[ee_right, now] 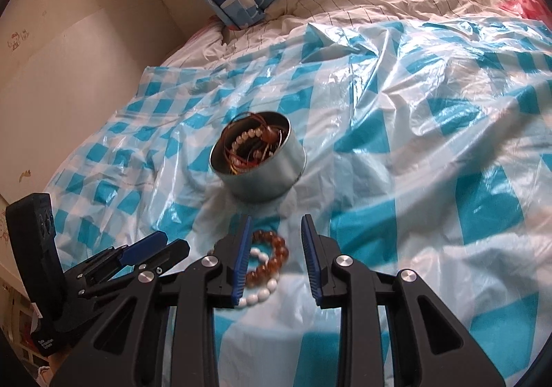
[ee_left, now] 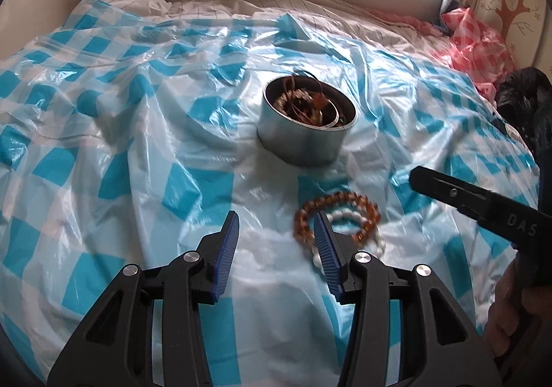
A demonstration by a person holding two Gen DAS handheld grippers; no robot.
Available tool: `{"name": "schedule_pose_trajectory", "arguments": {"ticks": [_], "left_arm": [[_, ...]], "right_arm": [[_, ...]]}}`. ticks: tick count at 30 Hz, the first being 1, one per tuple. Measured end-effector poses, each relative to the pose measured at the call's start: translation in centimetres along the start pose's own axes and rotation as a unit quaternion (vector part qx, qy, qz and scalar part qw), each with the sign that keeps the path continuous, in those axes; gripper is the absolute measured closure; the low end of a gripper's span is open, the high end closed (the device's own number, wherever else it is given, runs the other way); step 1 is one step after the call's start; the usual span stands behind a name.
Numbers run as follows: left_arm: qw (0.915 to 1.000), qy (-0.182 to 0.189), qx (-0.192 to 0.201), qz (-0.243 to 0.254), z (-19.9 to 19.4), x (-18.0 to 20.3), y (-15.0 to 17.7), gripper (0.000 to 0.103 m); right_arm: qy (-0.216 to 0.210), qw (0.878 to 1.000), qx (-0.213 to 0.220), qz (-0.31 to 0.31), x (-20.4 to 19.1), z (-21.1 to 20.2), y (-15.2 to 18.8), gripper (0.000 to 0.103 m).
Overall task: Organize jewelry
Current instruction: 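Move both open grippers back to the amber-and-white beaded bracelets beside the tin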
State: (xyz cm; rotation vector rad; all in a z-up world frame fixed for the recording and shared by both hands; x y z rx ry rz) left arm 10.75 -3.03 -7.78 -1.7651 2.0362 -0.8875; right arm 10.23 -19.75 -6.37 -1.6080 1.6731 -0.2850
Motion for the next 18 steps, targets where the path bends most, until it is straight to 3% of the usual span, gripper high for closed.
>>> {"name": "schedule_pose_trajectory", "arguments": {"ticks": [18], "left_arm": [[0.999, 0.023, -0.029, 0.023, 0.8, 2.2, 1.2, 0.06]], "right_arm": [[0.028, 0.998, -0.052, -0.031, -0.7, 4.0, 0.8, 0.073]]}}
Point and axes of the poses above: each gripper's, at about its wrist camera, not at the fingertips, and z roughly the way its jaws point, x to its right, y to its underside, the point moved 5 cm from there along z, roughly the way its jaws point, and after that the axes turned 4 degrees about -z, right-handed, at the moved point
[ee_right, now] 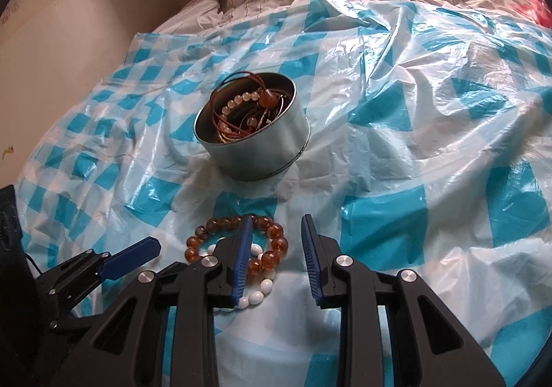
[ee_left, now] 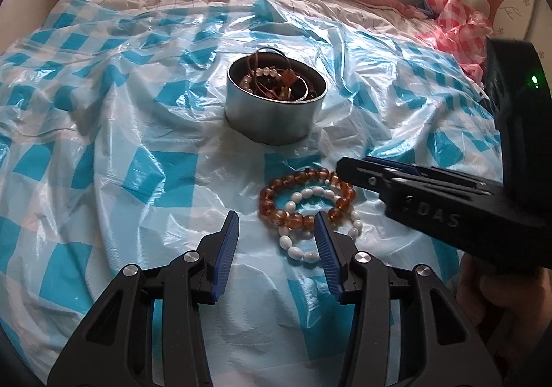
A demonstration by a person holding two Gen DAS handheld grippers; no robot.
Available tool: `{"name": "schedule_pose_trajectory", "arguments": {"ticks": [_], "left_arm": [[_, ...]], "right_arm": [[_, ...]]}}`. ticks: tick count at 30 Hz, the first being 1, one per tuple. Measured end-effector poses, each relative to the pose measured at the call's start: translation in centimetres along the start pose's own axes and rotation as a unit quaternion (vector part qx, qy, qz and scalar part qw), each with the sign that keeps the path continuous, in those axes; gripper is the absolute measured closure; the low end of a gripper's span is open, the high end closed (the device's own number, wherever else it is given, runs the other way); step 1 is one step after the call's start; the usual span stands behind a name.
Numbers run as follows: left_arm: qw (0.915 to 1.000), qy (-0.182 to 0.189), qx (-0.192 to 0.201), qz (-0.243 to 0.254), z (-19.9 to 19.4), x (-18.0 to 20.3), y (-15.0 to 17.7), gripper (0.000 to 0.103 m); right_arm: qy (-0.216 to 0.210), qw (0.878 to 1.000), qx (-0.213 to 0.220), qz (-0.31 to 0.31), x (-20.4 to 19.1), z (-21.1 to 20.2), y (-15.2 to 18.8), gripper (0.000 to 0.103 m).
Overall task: Organize jewelry
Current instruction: 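Move both open grippers back to the amber-and-white beaded bracelets beside the tin, then grasp the white beaded bracelet with the left gripper while the right grasps the amber one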
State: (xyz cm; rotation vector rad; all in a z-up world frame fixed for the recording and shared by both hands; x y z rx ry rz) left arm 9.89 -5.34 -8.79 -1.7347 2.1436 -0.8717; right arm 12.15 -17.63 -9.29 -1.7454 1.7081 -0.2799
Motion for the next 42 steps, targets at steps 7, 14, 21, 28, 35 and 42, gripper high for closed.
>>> {"name": "schedule_pose_trajectory", "arguments": {"ticks": [7, 14, 21, 28, 35, 42], "left_arm": [[0.9998, -0.003, -0.01, 0.014, 0.5, 0.5, 0.4, 0.06], [0.9997, -0.022, -0.012, 0.004, 0.6, -0.2, 0.5, 0.06], [0.9996, -0.026, -0.012, 0.005, 0.7, -0.3, 0.3, 0.06], [0.9981, -0.042, -0.013, 0.042, 2.1, 0.6, 0.0, 0.06], [0.9965, -0.083, -0.008, 0.013, 1.2, -1.5, -0.5, 0.081], [0.9982, -0.05, 0.02, 0.025, 1.4, -0.2, -2.3, 0.051]], "right_arm": [[0.057, 0.997, -0.021, -0.045, -0.3, 1.5, 0.3, 0.072], [0.142, 0.987, -0.014, -0.08, 0.3, 0.5, 0.7, 0.065], [0.14, 0.989, -0.005, -0.053, 1.4, -1.1, 0.9, 0.065], [0.127, 0.99, -0.02, -0.058, 0.8, 0.7, 0.6, 0.065], [0.135, 0.989, -0.03, -0.054, 1.3, -0.3, 1.4, 0.078], [0.118, 0.991, -0.034, -0.051, 1.1, 0.7, 0.9, 0.076]]}}
Point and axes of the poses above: each gripper's, at about its wrist camera, not at the fingertips, and z roughly the way its jaws point, x to its right, y to its underside, the point moved 5 cm from there along z, roughly the way its jaws point, and after that the axes turned 4 degrees about -z, right-handed, at the moved point
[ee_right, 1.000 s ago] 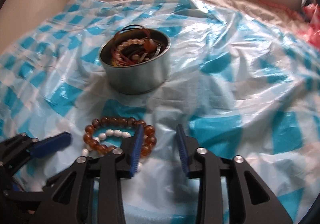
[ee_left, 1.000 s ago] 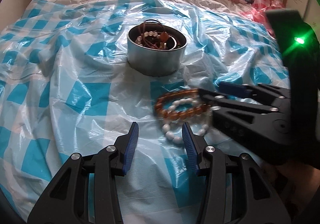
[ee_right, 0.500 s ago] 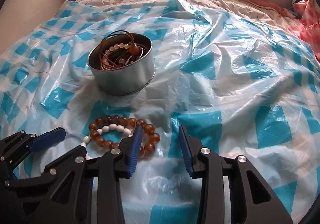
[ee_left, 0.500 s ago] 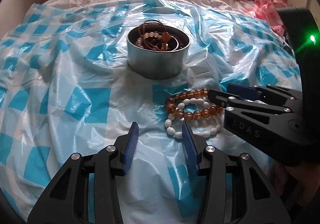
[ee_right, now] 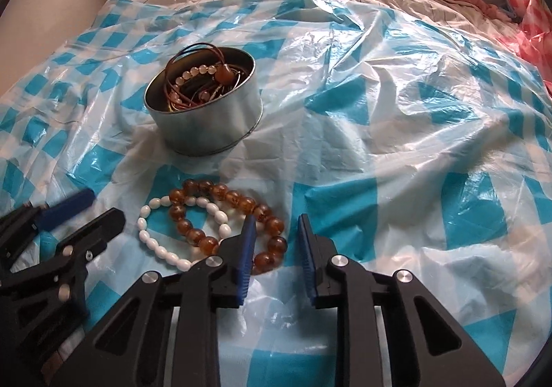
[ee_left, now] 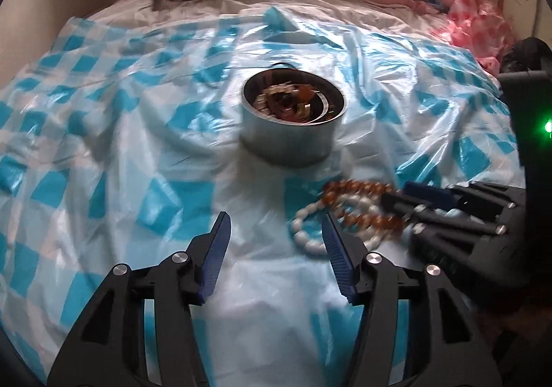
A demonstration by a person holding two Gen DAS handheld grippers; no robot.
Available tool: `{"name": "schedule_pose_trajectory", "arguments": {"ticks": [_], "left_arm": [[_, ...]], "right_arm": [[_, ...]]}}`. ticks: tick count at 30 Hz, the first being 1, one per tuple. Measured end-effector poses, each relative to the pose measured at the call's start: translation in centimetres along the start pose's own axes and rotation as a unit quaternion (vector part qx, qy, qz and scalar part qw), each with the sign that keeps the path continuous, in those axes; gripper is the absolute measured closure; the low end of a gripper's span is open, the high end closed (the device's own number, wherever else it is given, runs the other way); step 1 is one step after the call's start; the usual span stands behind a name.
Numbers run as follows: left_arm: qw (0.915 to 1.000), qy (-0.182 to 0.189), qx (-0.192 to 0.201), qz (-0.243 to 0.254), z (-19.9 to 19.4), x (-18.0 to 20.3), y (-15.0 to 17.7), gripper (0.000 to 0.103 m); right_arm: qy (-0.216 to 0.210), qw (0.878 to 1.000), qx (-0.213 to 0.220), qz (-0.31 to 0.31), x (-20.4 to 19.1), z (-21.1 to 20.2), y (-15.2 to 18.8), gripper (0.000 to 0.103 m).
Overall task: Organize jewelry
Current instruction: 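Grasp the white beaded bracelet with the left gripper while the right grasps the amber one, then carry both beaded bracelets over the steel tin with both grippers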
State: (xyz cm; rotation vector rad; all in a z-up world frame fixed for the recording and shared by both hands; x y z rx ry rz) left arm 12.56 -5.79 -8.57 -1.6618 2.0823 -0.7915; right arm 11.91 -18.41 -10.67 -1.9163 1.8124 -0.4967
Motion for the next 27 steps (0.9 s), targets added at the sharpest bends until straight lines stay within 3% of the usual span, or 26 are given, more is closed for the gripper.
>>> {"name": "schedule_pose_trajectory", "arguments": {"ticks": [3, 5, 7, 10, 12, 16, 17, 18, 22, 27], "left_arm": [[0.9996, -0.006, -0.026, 0.006, 2.2, 0.5, 0.0, 0.053], [0.999, -0.017, -0.038, 0.015, 2.8, 0.4, 0.3, 0.078], [0.9984, -0.016, -0.044, 0.031, 2.5, 0.3, 0.6, 0.096], [0.9986, -0.014, -0.045, 0.026, 1.5, -0.2, 1.1, 0.096], [0.9988, -0.008, -0.046, 0.014, 1.4, -0.4, 1.0, 0.096], [0.9984, -0.012, -0.054, 0.016, 2.4, 0.0, 1.0, 0.094], [0.9983, -0.007, -0.054, 0.019, 2.3, 0.1, 0.9, 0.096], [0.9986, 0.008, -0.052, 0.012, 1.9, 0.1, 0.8, 0.096], [0.9981, 0.052, -0.019, -0.026, -0.3, -0.2, -0.2, 0.096], [0.995, 0.085, 0.025, -0.046, -3.0, -0.3, -2.3, 0.096]], "right_arm": [[0.008, 1.0, -0.003, -0.016, -0.4, 0.4, -0.1, 0.075], [0.01, 1.0, -0.004, -0.02, -0.5, 0.5, 0.0, 0.075], [0.006, 1.0, -0.005, -0.019, -0.3, 0.6, 0.0, 0.078], [-0.004, 1.0, -0.004, -0.011, -0.1, 0.2, 0.1, 0.091], [-0.018, 1.0, 0.0, -0.002, 0.1, -0.2, 0.1, 0.091], [-0.005, 1.0, -0.008, -0.021, -0.7, 0.7, 0.0, 0.082], [-0.004, 1.0, -0.007, -0.029, -1.0, 0.7, -0.1, 0.083], [-0.012, 0.999, -0.007, -0.028, -1.1, 0.7, -0.1, 0.091], [-0.098, 0.994, 0.018, 0.045, 0.3, -0.6, -0.6, 0.091], [-0.188, 0.972, 0.068, 0.122, 1.8, -2.6, -1.5, 0.091]]}}
Point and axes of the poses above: each gripper's, at about its wrist camera, not at the fingertips, and z roughly the way its jaws point, x to its right, y to its underside, the point moved 5 cm from there along z, roughly the way its jaws point, and after that the axes turned 4 degrees about -z, right-handed, at the moved point
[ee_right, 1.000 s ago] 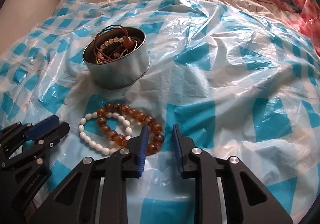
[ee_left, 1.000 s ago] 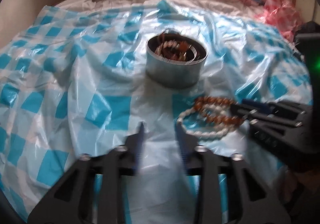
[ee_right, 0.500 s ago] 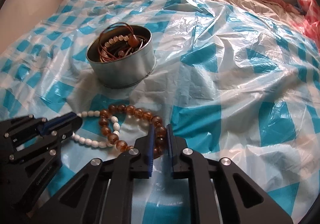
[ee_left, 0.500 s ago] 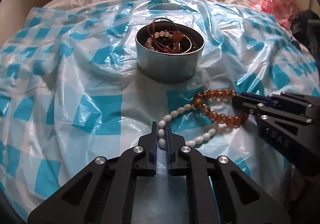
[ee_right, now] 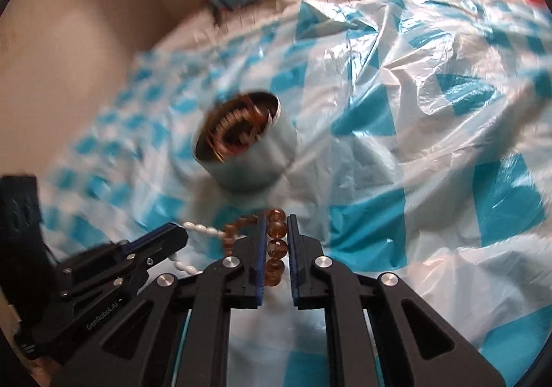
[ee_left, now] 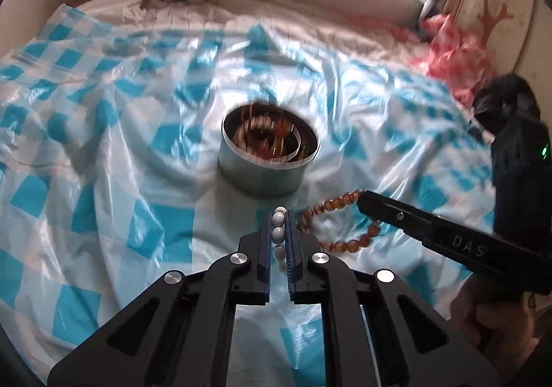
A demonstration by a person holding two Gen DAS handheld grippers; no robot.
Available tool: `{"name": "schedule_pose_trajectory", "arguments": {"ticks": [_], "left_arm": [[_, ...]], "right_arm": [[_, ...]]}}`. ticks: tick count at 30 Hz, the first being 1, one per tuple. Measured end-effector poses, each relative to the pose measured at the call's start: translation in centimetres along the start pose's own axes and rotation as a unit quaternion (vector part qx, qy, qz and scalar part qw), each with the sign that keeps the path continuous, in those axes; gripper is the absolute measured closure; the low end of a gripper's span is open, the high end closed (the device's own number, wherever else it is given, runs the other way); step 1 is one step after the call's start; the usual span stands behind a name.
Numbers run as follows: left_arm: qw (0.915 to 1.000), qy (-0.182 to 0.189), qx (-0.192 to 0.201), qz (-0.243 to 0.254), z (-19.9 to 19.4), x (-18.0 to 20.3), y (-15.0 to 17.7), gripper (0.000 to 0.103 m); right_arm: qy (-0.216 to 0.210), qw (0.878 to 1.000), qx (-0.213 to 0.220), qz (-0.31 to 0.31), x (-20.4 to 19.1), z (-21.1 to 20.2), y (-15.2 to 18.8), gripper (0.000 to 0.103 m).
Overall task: Organize jewelry
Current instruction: 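Carry both beaded bracelets over the steel tin with both grippers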
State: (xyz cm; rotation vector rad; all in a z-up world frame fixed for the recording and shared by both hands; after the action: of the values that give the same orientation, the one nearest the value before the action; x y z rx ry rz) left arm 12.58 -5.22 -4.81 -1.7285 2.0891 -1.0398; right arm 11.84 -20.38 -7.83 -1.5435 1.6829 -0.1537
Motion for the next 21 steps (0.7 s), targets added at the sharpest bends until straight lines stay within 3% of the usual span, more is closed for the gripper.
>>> {"name": "schedule_pose_trajectory", "arguments": {"ticks": [4, 9, 21], "left_arm": [[0.9997, 0.014, 0.021, -0.006, -1.3, 0.3, -1.5, 0.096], [0.9988, 0.03, 0.038, -0.01, -2.3, 0.7, -2.8, 0.096], [0.9971, 0.043, 0.059, -0.019, -2.6, 1.0, -5.0, 0.096]], "right_arm": [[-0.071, 0.996, 0.048, 0.026, -0.7, -1.6, -1.2, 0.091], [-0.124, 0.988, 0.077, 0.047, -1.3, -2.9, -2.5, 0.091], [-0.183, 0.974, 0.107, 0.083, -1.2, -4.4, -4.1, 0.091]]}}
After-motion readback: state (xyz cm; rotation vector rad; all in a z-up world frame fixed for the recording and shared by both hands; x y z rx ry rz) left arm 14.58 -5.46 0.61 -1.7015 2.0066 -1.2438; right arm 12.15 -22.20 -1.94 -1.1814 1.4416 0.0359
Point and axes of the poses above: each gripper's, at about its wrist camera, not at the fingertips, and z roughly the way its jaws point, x to its right, y to its underside, the point moved 5 cm from there along z, roughly the way its jaws point, and after that the axes turned 4 degrees about -z, right-handed, at the moved point
